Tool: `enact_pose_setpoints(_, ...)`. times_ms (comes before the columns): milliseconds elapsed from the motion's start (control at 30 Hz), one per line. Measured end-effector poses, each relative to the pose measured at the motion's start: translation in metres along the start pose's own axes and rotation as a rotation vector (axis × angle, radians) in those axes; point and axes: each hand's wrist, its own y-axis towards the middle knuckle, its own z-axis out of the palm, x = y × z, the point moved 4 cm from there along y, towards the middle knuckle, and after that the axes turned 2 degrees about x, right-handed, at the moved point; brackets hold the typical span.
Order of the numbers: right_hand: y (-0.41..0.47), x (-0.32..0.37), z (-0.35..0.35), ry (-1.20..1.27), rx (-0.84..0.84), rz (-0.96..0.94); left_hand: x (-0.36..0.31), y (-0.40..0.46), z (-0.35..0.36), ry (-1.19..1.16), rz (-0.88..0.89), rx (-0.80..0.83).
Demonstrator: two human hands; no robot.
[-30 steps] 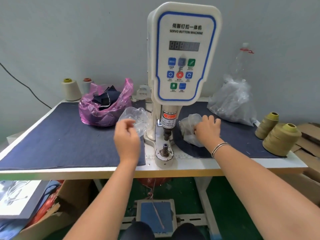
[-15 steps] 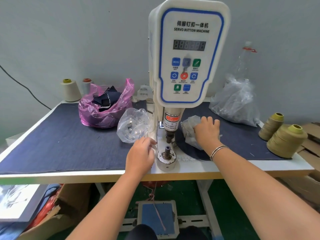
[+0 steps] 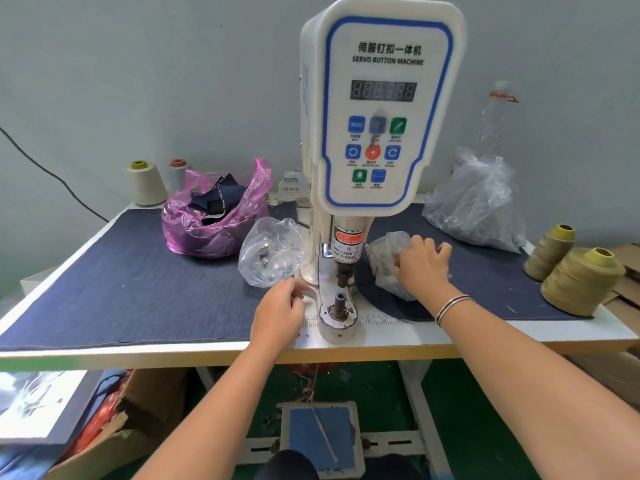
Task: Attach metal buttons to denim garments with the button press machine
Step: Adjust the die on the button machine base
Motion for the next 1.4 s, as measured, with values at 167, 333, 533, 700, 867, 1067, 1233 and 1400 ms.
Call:
enact_pose_setpoints(167, 0.0, 0.003, -0.005, -0.056, 0.033, -0.037, 0.0, 0.0, 0.002, 0.061, 0.015, 0.004)
enact_pose_setpoints(333, -0.002, 0.004, -0.008, -0.065, 0.043, -0.051, 0.0, 0.0, 0.003, 0.076, 0.021, -0.009)
enact_pose_setpoints(533, -0.004, -0.001, -0.009, 0.083, 0.054, -0.004, 0.0, 0.0, 0.002, 0.072, 0.003, -0.031)
enact_pose_setpoints(700, -0.012, -0.013, -0.026, 0.267, -0.086, -0.005, -0.003, 0.0, 0.002, 0.098, -0.002, -0.036)
enact_pose_setpoints(867, -0.043, -0.02, -0.062, 0.722, -0.44, 0.016, -0.004, 0.0, 0.003, 0.118, 0.005, -0.039)
enact_pose_setpoints(1067, -0.093, 0.039, -0.041, 1.599, 0.309, 0.262, -0.002, 0.0, 0.002, 0.112, 0.009, -0.048)
enact_pose_setpoints(1233, -0.108, 0.065, -0.023, 1.937, 0.566, 0.405, -0.001, 0.0, 0.001, 0.092, 0.02, -0.051)
enact_pose_setpoints(1400, -0.109, 0.071, -0.023, 2.061, 0.629, 0.391, 0.0, -0.001, 0.002, 0.09, 0.023, -0.051)
